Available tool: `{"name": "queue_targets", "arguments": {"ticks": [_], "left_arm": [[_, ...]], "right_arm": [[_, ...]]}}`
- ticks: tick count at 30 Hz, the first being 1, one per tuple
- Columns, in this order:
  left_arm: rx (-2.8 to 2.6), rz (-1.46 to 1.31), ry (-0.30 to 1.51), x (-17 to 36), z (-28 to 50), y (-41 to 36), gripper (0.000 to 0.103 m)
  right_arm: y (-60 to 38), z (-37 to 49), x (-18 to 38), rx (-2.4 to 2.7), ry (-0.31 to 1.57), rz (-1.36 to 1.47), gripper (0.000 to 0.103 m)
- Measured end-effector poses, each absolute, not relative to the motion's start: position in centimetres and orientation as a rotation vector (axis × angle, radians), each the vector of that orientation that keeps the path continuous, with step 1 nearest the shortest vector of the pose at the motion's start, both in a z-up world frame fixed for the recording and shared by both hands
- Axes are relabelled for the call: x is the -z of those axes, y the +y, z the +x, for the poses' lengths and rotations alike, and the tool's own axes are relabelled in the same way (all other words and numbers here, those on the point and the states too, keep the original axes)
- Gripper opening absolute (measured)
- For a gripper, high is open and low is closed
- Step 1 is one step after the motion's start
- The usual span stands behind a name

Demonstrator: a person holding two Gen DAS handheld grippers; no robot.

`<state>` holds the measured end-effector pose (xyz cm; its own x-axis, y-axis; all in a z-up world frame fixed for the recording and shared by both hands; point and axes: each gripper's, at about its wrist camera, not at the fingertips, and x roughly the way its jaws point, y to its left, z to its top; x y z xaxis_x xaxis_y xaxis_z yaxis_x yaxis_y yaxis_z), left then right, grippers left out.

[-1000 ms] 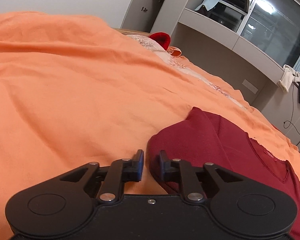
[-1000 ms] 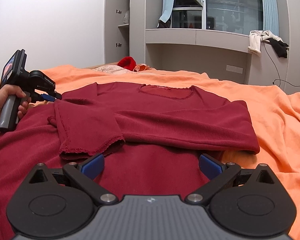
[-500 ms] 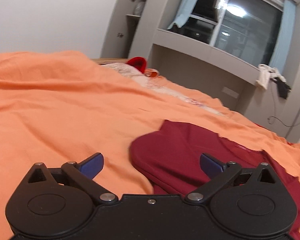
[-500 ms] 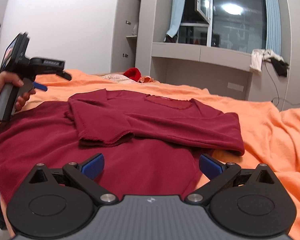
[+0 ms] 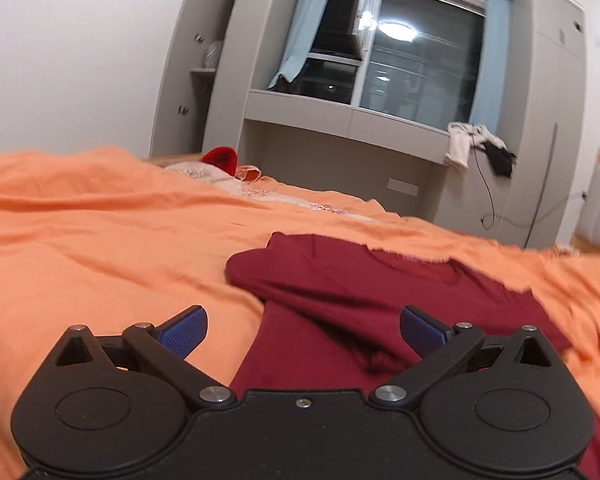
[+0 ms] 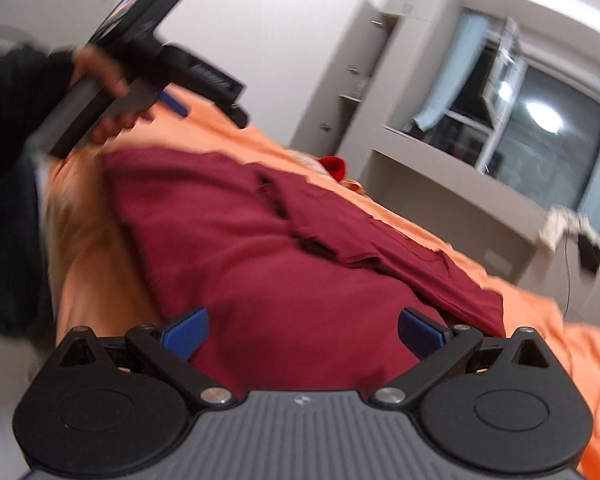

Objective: Fold small clothes
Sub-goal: 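Grasp the shirt hem with the right gripper and lift it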

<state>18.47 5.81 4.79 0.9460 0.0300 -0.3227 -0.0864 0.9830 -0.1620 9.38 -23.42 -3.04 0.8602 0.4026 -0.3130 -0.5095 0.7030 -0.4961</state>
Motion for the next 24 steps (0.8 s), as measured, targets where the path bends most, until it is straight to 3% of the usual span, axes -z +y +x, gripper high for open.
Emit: {"name": "queue_targets", "arguments": {"ticks": [11, 18, 20, 22, 24], "left_arm": [[-0.034, -0.072, 0.305, -2.9, 12.3, 5.1, 0.102], [0.017, -0.072, 0.311, -2.7, 11.6, 4.3, 0.102], [0.038, -0.071, 0.3, -2.7, 11.3, 4.1, 0.102], [0.059, -0.069, 0.29, -2.7, 11.2, 4.0, 0.102], [0.075, -0.057, 0.275, -2.7, 10.7, 3.7, 0.102]], "right_arm": [[-20.1, 7.6, 8.8, -0.232, 0.113, -1.006, 0.102], [-19.5, 7.5, 8.6, -0.293, 0.126, -0.952, 0.061], [-19.9, 7.2, 8.4, -0.315, 0.119, -0.932, 0.039], [-20.2, 6.8, 8.3, -0.325, 0.099, -0.922, 0.023], [-20.2, 6.6, 8.1, -0.313, 0.07, -0.906, 0.017]]}}
